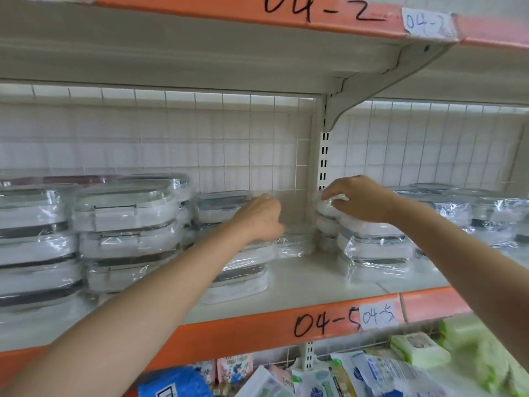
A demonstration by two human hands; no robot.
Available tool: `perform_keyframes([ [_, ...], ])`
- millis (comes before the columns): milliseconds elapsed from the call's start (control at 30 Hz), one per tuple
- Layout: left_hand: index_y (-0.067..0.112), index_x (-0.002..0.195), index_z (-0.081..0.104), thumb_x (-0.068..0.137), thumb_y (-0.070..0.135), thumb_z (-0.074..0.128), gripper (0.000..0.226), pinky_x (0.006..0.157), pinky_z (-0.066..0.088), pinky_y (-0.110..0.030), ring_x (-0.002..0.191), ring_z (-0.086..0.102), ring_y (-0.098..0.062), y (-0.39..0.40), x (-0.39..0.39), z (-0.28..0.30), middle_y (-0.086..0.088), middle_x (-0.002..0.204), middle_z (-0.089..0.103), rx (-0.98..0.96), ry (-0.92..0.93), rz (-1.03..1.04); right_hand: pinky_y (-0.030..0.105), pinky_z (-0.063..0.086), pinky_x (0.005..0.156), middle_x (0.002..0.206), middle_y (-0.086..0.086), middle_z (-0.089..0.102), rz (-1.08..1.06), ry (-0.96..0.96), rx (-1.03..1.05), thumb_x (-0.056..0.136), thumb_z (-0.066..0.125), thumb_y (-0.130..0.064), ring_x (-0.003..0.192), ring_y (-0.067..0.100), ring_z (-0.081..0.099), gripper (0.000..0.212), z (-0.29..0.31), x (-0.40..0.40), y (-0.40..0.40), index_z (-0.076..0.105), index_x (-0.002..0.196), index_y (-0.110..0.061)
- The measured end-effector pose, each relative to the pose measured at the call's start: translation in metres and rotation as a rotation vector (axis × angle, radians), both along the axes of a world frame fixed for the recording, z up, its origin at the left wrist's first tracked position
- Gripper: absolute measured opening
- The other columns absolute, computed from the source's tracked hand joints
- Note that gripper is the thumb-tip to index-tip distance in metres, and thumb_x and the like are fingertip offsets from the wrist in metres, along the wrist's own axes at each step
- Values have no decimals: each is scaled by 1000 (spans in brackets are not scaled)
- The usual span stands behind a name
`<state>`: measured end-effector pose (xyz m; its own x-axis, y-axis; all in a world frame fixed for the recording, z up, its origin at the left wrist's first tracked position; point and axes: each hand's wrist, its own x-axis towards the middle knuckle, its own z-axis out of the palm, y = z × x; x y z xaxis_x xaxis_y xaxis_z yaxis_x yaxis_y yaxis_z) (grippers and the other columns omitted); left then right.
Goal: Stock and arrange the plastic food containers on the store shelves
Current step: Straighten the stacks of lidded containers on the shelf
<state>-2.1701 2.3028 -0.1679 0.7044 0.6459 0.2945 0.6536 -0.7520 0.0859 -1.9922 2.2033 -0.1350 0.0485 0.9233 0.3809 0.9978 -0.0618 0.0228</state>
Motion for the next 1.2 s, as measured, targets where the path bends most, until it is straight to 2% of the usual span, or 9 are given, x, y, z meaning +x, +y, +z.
perform_keyframes([
  [133, -1, 105, 60, 93, 27, 52, 31, 72, 43, -30, 92, 55, -28, 0, 52, -6, -14, 102, 59, -75, 264, 31, 27, 32, 100, 131, 2, 57, -111, 33, -47, 99, 41, -19, 119, 23, 51, 33, -2, 36, -20, 59, 125, -16],
  [267, 7, 128, 53, 91, 39, 55, 49, 97, 45, -39, 119, 51, -29, 8, 86, -15, -12, 131, 54, -108, 435, 130, 28, 36, 98, 128, 0, 59, -110, 127, -44, 98, 41, -37, 115, 20, 53, 38, -9, 56, -28, 58, 128, -21],
  [367, 13, 141, 41, 90, 49, 55, 64, 96, 45, -36, 125, 48, -29, 16, 95, -19, -8, 144, 43, -228, 525, 263, 24, 33, 92, 126, -2, 60, -71, 202, -48, 96, 45, -40, 113, 16, 51, 37, -10, 65, -30, 59, 125, -24],
  [600, 11, 142, 37, 83, 39, 69, 72, 95, 47, -34, 120, 54, -28, 22, 99, -23, -9, 141, 46, -325, 464, 358, 20, 31, 85, 117, -9, 62, -21, 381, 37, 92, 52, -42, 99, 7, 47, 31, -21, 76, -30, 63, 118, -31],
  [733, 7, 150, 8, 70, 37, 81, 112, 88, 49, -41, 127, 46, -33, 22, 97, -24, -11, 155, 14, -308, 261, 374, 22, 33, 85, 118, -9, 62, -14, 373, 30, 93, 47, -46, 98, 8, 47, 33, -25, 78, -29, 60, 121, -33],
  [800, 4, 149, 7, 64, 42, 83, 120, 97, 45, -43, 135, 34, -35, 21, 98, -22, -14, 155, 10, -261, 200, 379, 26, 37, 90, 117, -7, 63, -30, 353, 28, 94, 44, -47, 99, 11, 51, 33, -27, 78, -28, 60, 120, -34],
  [867, 3, 147, 17, 62, 46, 83, 116, 101, 42, -46, 133, 34, -37, 19, 101, -18, -20, 151, 16, -260, 160, 378, 30, 39, 96, 117, -6, 64, -34, 348, 28, 94, 43, -49, 103, 15, 53, 35, -28, 77, -29, 59, 121, -34],
  [1000, 13, 119, 56, 63, 52, 77, 72, 99, 41, -44, 123, 39, -36, 16, 103, -6, -16, 134, 38, -172, 155, 320, 33, 37, 102, 122, -8, 61, -31, 344, 23, 94, 42, -50, 110, 15, 53, 38, -28, 77, -31, 56, 126, -34],
  [1200, 14, 85, 49, 61, 38, 75, 42, 92, 32, -38, 112, 37, -29, -3, 101, 22, -13, 121, 43, 123, 207, 181, 36, 36, 103, 123, -8, 61, -48, 336, 22, 95, 40, -50, 113, 17, 52, 38, -28, 77, -30, 55, 126, -35],
])
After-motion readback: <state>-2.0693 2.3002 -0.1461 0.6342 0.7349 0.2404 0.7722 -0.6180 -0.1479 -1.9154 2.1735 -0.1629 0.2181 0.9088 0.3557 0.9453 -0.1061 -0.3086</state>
